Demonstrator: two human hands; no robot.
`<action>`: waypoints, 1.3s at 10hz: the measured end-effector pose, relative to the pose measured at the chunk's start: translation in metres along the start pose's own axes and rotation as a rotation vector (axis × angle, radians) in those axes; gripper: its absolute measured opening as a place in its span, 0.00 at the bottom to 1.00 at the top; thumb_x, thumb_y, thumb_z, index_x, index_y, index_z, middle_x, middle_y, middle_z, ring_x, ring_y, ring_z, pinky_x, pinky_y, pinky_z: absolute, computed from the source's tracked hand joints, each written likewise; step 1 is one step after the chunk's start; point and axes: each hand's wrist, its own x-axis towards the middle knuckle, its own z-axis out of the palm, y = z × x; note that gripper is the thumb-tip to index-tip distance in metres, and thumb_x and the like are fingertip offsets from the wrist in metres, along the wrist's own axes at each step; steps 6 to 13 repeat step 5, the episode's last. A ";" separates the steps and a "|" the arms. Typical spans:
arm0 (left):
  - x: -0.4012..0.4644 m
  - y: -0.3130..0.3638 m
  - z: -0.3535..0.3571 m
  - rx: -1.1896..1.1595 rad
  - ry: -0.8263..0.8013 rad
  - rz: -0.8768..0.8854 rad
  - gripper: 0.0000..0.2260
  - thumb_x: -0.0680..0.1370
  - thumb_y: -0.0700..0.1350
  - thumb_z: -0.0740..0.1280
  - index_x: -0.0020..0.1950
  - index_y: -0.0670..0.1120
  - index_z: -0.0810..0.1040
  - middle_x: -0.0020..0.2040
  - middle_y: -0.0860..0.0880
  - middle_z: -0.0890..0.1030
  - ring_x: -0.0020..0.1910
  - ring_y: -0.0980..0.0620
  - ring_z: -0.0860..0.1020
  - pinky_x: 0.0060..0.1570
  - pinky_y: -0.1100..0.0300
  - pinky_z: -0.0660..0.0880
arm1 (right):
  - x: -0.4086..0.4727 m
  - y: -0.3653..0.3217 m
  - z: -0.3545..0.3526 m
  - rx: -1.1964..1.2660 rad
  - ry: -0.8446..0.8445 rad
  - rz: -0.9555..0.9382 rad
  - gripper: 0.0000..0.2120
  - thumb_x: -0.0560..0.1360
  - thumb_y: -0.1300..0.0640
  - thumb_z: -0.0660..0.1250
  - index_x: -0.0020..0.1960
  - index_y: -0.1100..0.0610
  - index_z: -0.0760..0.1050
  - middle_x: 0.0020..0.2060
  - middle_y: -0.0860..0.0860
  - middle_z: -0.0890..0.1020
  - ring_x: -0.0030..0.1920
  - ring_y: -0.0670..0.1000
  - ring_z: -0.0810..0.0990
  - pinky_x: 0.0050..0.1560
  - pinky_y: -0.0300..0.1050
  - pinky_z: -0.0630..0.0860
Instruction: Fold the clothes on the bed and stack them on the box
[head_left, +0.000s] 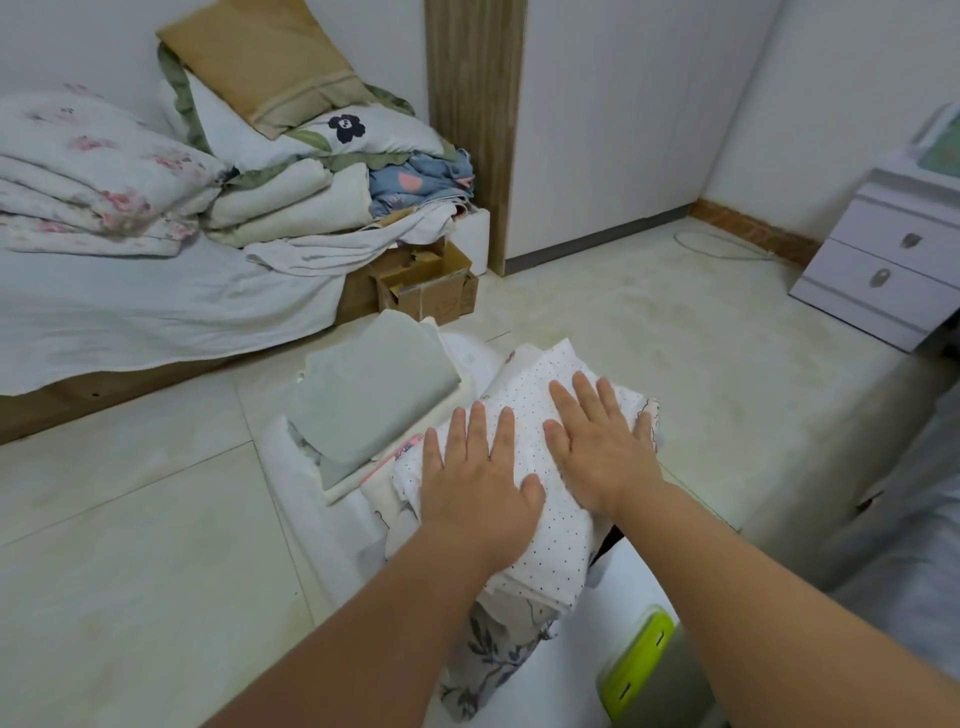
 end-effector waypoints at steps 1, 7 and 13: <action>0.001 -0.001 -0.009 -0.002 -0.018 0.012 0.29 0.81 0.56 0.44 0.75 0.49 0.33 0.76 0.46 0.34 0.75 0.47 0.34 0.71 0.46 0.33 | 0.000 -0.006 -0.010 -0.031 0.004 0.008 0.25 0.82 0.46 0.40 0.77 0.46 0.41 0.76 0.45 0.39 0.75 0.49 0.34 0.72 0.60 0.36; -0.017 -0.012 -0.048 -0.106 0.070 0.069 0.27 0.81 0.55 0.50 0.77 0.52 0.45 0.78 0.49 0.43 0.77 0.46 0.42 0.73 0.47 0.41 | -0.038 -0.028 -0.039 0.050 0.307 -0.108 0.29 0.78 0.44 0.39 0.74 0.52 0.61 0.75 0.51 0.57 0.76 0.52 0.50 0.74 0.55 0.44; -0.017 -0.012 -0.048 -0.106 0.070 0.069 0.27 0.81 0.55 0.50 0.77 0.52 0.45 0.78 0.49 0.43 0.77 0.46 0.42 0.73 0.47 0.41 | -0.038 -0.028 -0.039 0.050 0.307 -0.108 0.29 0.78 0.44 0.39 0.74 0.52 0.61 0.75 0.51 0.57 0.76 0.52 0.50 0.74 0.55 0.44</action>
